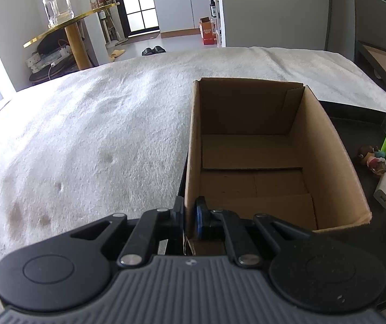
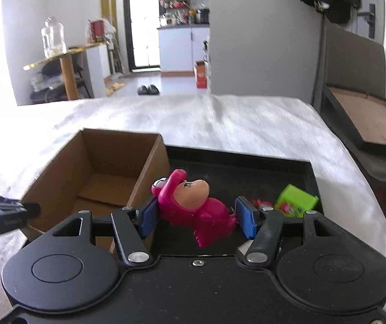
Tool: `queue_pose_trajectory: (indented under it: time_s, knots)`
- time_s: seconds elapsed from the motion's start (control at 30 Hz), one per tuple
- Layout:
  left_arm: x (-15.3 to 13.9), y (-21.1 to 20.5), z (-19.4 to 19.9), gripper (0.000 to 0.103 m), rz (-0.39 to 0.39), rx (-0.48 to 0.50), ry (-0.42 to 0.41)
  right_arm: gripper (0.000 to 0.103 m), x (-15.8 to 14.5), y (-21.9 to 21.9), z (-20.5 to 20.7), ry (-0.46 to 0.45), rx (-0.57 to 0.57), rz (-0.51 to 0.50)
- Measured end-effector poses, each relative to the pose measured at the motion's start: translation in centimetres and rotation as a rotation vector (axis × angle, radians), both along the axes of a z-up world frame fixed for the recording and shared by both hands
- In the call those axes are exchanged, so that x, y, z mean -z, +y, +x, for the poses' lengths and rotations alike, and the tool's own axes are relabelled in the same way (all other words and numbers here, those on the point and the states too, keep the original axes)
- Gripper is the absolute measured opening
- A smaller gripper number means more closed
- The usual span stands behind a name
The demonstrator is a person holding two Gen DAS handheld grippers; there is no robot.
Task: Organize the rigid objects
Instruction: 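Close the right tool on the pink toy figure and lift it, then carry the pink figure over the cardboard box and release it inside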
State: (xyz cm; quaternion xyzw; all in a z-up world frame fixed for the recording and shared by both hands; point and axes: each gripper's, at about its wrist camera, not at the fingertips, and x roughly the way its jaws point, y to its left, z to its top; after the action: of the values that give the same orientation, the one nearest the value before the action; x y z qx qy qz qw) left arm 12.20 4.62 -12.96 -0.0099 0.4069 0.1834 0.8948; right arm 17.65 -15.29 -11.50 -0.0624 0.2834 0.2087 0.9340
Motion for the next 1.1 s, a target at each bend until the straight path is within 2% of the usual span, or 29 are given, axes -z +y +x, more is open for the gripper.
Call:
queue_pose_trajectory:
  time_s: [0.5, 1.1]
  knots:
    - [0.1, 1.3, -0.1, 0.010, -0.018, 0.007, -0.021, 0.059, -1.1, 4.9, 0.1, -0.046, -0.169, 0.014]
    - [-0.2, 1.7, 0.0, 0.010, -0.037, 0.007, -0.026, 0.059, 0.1, 9.6, 0.5, 0.051, -0.268, 0.024]
